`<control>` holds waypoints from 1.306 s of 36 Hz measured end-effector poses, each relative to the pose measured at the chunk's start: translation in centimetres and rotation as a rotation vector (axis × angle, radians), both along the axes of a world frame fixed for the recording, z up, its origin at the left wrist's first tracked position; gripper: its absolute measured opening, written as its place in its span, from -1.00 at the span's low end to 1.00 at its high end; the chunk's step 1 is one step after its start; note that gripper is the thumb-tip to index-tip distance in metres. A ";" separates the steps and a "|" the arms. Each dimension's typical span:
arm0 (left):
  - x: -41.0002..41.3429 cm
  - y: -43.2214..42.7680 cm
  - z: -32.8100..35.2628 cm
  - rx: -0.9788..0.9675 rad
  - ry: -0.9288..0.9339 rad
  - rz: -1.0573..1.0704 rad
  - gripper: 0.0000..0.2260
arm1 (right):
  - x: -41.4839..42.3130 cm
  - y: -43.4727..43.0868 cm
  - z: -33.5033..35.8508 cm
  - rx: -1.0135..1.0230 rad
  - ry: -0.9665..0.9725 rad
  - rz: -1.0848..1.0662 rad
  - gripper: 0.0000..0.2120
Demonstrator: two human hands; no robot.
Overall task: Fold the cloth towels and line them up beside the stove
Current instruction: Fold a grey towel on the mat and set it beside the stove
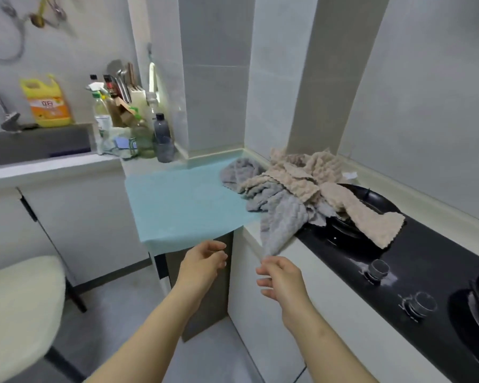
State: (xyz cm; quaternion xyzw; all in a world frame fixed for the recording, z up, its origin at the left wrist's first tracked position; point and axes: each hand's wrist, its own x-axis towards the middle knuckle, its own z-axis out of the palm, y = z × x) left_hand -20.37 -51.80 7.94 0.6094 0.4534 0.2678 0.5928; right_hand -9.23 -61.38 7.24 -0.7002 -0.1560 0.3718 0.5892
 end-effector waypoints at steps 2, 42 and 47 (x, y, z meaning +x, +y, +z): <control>0.3 2.7 -0.2 -0.006 0.037 -0.044 -0.88 | 0.6 2.7 0.0 0.005 -0.017 0.006 -0.86; 17.8 51.0 -7.8 0.311 0.259 -1.041 -0.80 | 11.4 46.5 -9.9 -1.010 -0.670 -0.643 -0.70; 18.4 51.8 -9.4 0.408 0.245 -1.094 -0.77 | 11.3 47.0 -11.1 -0.836 -0.724 -0.905 -0.87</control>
